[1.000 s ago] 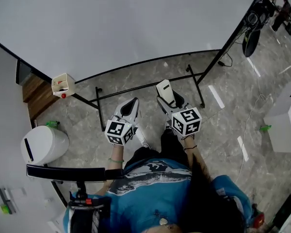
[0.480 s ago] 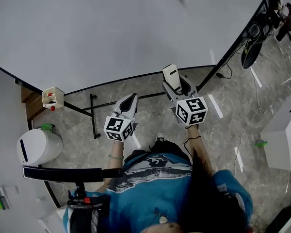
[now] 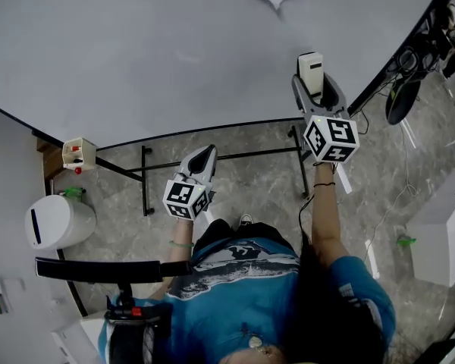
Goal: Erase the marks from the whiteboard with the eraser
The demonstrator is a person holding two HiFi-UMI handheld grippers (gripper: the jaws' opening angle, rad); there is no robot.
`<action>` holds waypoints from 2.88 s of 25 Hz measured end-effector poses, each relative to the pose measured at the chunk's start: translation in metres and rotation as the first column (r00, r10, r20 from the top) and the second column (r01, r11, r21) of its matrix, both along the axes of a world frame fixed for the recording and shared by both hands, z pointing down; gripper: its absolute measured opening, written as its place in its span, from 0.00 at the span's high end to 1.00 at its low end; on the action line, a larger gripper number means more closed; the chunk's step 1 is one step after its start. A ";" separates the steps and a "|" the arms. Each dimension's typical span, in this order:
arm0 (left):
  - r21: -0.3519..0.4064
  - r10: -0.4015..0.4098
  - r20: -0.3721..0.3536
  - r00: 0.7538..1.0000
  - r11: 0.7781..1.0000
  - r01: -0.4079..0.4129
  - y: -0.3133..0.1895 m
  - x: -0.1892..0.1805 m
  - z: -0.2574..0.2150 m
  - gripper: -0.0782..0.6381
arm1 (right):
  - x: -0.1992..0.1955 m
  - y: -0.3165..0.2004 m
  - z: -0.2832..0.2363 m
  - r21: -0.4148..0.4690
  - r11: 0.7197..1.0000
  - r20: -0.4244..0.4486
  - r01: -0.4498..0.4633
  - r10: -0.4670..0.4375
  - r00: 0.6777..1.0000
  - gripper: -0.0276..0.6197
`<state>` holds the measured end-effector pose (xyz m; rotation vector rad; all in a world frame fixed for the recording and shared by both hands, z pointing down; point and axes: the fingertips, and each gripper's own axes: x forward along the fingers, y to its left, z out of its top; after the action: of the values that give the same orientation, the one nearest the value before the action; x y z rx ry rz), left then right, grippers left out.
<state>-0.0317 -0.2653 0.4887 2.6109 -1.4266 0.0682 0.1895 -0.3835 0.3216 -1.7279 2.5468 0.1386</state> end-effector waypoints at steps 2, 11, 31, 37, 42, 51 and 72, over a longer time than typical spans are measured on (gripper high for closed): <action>-0.007 -0.005 0.003 1.000 1.000 0.005 -0.003 -0.002 0.001 0.89 | 0.017 -0.012 -0.017 0.035 0.998 0.010 -0.045 0.044 0.999 0.55; -0.017 0.030 0.016 0.999 0.999 -0.029 -0.022 -0.017 0.002 0.89 | 0.049 -0.052 -0.048 0.073 0.979 0.012 -0.192 0.192 0.981 0.55; -0.027 0.016 0.014 1.000 1.000 -0.016 -0.014 -0.053 0.000 0.89 | -0.155 -0.025 -0.032 0.168 0.985 -0.178 -0.041 0.071 0.981 0.55; -0.034 -0.028 0.008 1.000 0.999 0.028 -0.007 -0.070 0.001 0.89 | -0.225 -0.014 -0.010 0.145 0.986 -0.288 0.080 -0.035 0.957 0.55; -0.039 -0.044 0.003 0.999 0.998 0.044 -0.002 -0.076 0.004 0.89 | -0.243 -0.008 0.002 0.112 0.986 -0.331 0.120 -0.077 0.941 0.55; -0.045 -0.011 -0.016 1.000 0.999 0.011 -0.012 -0.066 0.007 0.89 | -0.143 -0.016 -0.030 0.153 0.988 -0.167 0.008 0.018 0.986 0.55; -0.052 0.086 -0.011 0.996 0.995 -0.087 -0.016 -0.030 0.005 0.89 | 0.059 -0.045 -0.045 0.046 0.945 0.021 -0.324 0.323 0.946 0.55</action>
<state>-0.0616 -0.2816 0.4933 2.6261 -1.2908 0.1037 0.2485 -0.4283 0.2762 -2.1050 2.2086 0.2014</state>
